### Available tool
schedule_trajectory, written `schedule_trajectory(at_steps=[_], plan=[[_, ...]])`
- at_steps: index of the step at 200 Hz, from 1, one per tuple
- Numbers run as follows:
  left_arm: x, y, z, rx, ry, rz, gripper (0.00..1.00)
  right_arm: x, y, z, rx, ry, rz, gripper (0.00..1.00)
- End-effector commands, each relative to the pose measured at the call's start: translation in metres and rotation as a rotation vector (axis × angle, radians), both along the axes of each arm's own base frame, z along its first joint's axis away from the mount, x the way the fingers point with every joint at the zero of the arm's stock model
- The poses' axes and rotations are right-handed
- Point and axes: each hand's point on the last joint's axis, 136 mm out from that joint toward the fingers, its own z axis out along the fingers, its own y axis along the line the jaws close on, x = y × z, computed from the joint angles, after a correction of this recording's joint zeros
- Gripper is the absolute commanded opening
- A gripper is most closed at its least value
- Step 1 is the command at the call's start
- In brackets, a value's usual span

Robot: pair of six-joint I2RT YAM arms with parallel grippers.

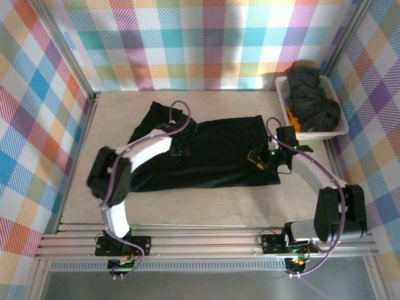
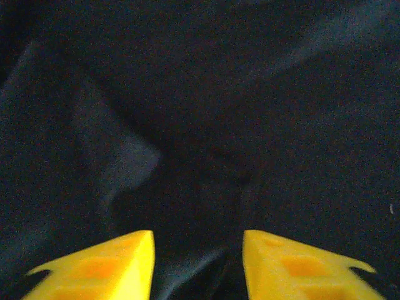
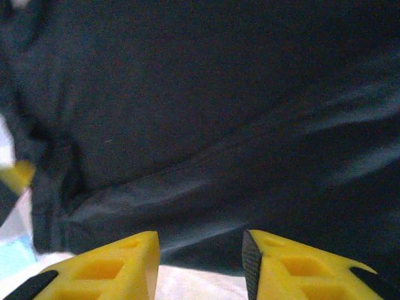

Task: Fold and stack the t-shirts

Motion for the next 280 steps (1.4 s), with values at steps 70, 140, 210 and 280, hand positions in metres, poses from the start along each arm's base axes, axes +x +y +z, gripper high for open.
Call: schedule_trajectory(at_steps=[70, 140, 210, 280], plan=[[-0.070, 0.139, -0.068, -0.204, 0.232, 0.550, 0.15, -0.014, -0.028, -0.066, -0.173, 0.343, -0.046, 0.35], [-0.113, 0.167, -0.095, -0.155, 0.286, 0.762, 0.15, -0.057, -0.048, -0.090, -0.284, 0.524, -0.104, 0.38], [-0.170, 0.168, -0.094, -0.202, 0.297, 0.857, 0.16, -0.101, -0.045, -0.079, -0.311, 0.546, -0.022, 0.41], [-0.151, 0.176, -0.037, -0.188, 0.182, 0.804, 0.24, -0.078, -0.028, -0.023, -0.262, 0.251, 0.021, 0.50]])
